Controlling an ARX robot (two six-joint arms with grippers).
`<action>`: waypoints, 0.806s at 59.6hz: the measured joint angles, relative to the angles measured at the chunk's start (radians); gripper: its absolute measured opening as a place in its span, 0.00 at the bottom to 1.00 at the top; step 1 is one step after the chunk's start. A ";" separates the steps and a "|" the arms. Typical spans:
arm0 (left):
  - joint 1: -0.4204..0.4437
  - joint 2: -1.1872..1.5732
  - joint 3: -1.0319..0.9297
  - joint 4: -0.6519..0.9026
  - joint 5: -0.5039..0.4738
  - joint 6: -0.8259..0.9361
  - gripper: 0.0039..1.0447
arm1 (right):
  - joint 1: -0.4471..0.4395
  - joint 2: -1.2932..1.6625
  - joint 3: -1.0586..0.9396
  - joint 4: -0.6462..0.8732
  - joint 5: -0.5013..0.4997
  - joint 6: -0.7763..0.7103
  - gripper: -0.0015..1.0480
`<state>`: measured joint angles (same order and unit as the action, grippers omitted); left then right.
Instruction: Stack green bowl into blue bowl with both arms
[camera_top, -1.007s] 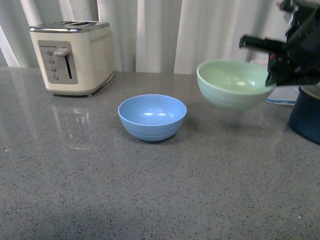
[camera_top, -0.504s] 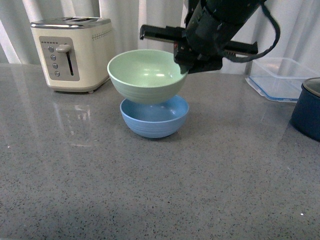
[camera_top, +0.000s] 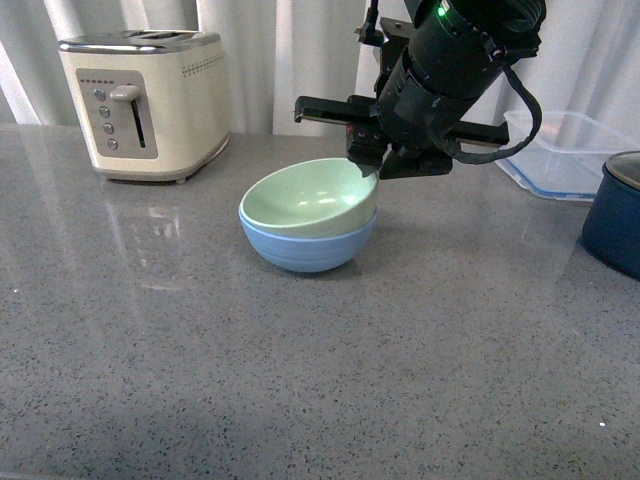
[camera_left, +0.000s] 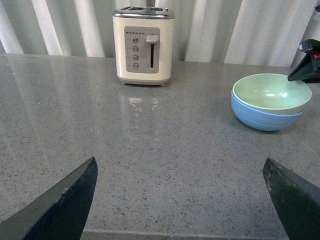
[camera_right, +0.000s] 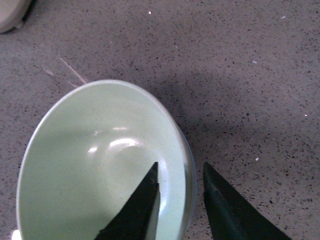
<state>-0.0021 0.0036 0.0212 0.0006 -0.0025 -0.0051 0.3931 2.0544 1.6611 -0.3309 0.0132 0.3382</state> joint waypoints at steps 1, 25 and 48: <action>0.000 0.000 0.000 0.000 0.000 0.000 0.94 | -0.004 -0.011 -0.012 0.013 -0.013 0.008 0.40; 0.000 0.000 0.000 0.000 0.000 0.000 0.94 | -0.106 -0.584 -0.773 1.002 0.270 -0.269 0.32; 0.000 0.000 0.000 0.000 0.000 0.000 0.94 | -0.225 -0.825 -1.249 1.152 0.148 -0.334 0.01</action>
<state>-0.0021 0.0036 0.0212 0.0006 -0.0025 -0.0051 0.1684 1.2297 0.4122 0.8211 0.1608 0.0044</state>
